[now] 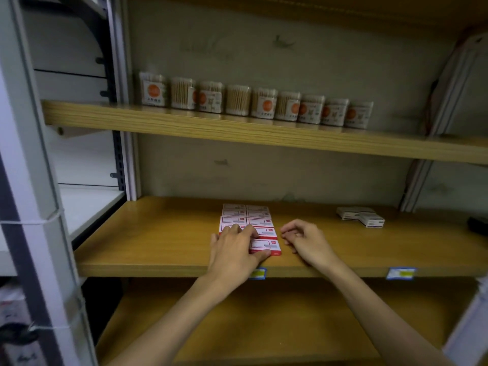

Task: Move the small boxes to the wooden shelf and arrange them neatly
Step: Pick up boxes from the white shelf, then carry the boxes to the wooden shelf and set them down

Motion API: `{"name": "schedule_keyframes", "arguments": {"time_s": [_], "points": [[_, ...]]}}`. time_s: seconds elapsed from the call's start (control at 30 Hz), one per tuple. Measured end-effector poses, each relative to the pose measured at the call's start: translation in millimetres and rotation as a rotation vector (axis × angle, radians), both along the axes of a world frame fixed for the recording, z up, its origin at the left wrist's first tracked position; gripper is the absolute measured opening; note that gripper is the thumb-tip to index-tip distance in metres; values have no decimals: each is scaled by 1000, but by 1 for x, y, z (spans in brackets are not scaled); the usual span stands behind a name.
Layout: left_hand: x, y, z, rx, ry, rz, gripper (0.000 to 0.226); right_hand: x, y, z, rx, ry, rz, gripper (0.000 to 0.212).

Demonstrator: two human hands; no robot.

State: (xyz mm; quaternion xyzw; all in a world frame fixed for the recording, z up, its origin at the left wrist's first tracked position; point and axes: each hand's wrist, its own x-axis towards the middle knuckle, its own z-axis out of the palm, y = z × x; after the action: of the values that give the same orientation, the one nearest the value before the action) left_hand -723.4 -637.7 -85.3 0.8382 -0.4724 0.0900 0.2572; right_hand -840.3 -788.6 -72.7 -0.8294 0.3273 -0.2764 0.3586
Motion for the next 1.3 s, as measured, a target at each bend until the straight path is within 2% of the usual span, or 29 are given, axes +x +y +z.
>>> {"name": "schedule_keyframes", "arguments": {"time_s": [0.23, 0.37, 0.57, 0.87, 1.07, 1.3], "points": [[-10, 3, 1, -44, 18, 70, 59, -9, 11, 6, -155, 32, 63, 15], [-6, 41, 11, -135, 6, 56, 43, -5, 32, 19, -292, -22, 113, 16], [11, 125, 25, -175, 5, 97, 34, 23, 101, 27, -357, -182, 375, 19], [45, 266, 28, -102, -228, 260, 32, 93, 235, 38, -358, -221, 704, 13], [102, 361, 26, -123, -217, 344, 27, 152, 324, 35, -403, -234, 796, 14], [190, 474, 26, -67, -244, 361, 30, 242, 436, 31, -412, -209, 779, 15]]}}
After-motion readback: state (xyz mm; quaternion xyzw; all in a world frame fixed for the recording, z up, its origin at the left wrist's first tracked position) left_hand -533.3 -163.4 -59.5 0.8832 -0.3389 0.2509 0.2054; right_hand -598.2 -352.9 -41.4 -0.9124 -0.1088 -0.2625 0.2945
